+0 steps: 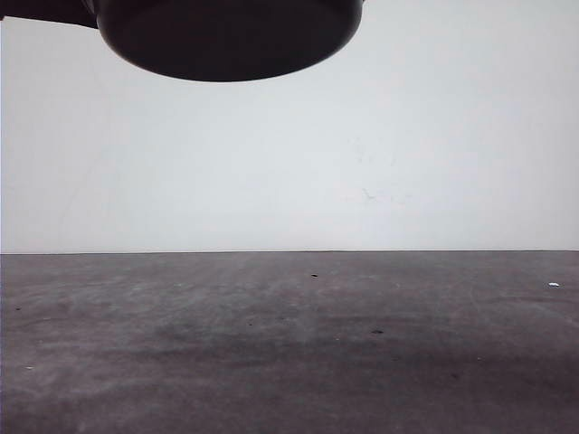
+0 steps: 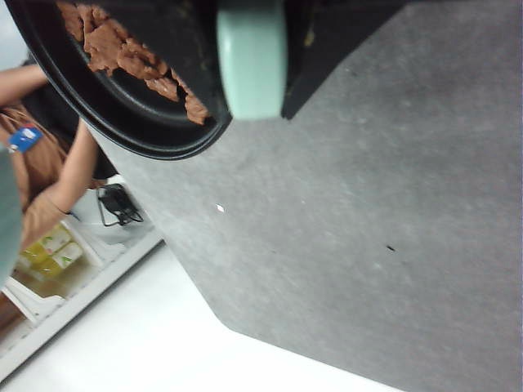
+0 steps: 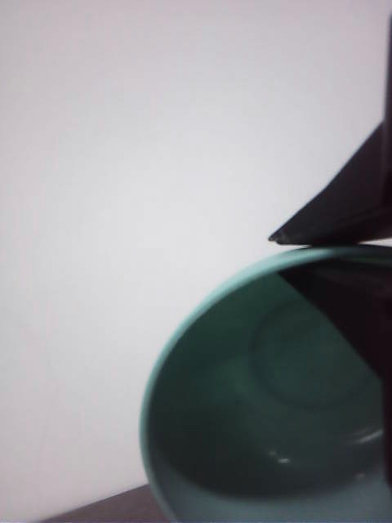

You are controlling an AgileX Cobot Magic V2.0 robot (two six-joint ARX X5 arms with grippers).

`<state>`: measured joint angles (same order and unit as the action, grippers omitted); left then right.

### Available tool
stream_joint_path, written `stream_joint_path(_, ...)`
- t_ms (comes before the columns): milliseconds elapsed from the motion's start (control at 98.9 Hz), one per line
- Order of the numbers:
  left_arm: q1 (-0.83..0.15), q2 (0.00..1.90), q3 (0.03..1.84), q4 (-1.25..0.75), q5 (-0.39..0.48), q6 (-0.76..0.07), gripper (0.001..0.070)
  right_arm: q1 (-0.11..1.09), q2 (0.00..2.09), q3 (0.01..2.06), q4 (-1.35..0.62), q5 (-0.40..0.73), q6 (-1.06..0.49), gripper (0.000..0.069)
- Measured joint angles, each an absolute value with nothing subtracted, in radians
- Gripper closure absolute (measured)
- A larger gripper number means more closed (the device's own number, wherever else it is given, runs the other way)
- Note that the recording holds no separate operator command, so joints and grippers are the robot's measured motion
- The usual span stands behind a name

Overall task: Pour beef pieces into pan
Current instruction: 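Lift the bowl over the held pan and tip the beef cubes in, then lower the empty bowl onto the table and release with the right gripper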

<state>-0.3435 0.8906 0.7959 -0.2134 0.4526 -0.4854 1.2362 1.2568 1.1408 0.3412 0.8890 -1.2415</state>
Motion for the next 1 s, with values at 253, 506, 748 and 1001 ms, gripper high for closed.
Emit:
stream_joint_path(253, -0.343, 0.854, 0.796, -0.215, 0.414, -0.457, 0.0654, 1.101, 1.203, 1.190, -0.013, 0.879, -0.661, 0.0672)
stream_joint_path(506, -0.343, 0.823, 0.796, -0.254, 0.414, -0.455, 0.0654, 0.712, 1.141, 1.246, -0.461, 0.433, -0.037, 0.0672)
stream_joint_path(748, -0.343, 0.791, 0.796, -0.255, 0.414, -0.455, 0.0655, 0.319, 1.177, 1.196, -0.578, 0.051, 0.191, 0.0672)
stream_joint_path(1001, -0.343, 0.782, 0.796, -0.255, 0.414, -0.442, 0.0655, 0.213, 1.200, 0.966, -0.424, -0.020, 0.220, 0.0672)
